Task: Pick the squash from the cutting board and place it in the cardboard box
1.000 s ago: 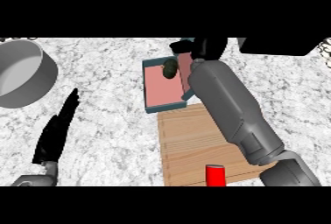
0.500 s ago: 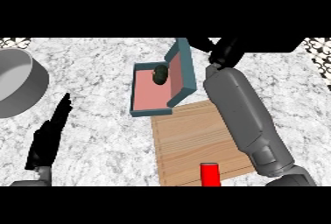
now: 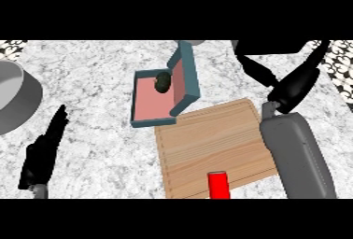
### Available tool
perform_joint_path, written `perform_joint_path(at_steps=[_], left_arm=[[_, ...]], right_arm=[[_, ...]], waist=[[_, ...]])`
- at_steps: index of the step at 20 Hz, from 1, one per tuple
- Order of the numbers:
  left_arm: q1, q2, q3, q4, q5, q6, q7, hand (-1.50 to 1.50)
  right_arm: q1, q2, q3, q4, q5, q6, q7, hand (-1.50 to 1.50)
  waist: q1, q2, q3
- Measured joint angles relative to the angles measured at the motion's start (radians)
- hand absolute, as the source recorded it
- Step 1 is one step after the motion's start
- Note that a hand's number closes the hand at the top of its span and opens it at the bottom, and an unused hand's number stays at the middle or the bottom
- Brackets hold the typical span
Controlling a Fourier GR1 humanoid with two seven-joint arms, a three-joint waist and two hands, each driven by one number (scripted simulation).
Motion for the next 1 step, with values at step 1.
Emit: perform_joint_path(at_steps=[1], left_arm=[[-0.006, -0.002, 0.0, 0.004, -0.003, 0.002, 0.0, 0.0]], right_arm=[[0.053, -0.011, 0.009, -0.069, 0.002, 0.015, 0.012, -1.5]], waist=[[0.0, 0.001, 0.0]])
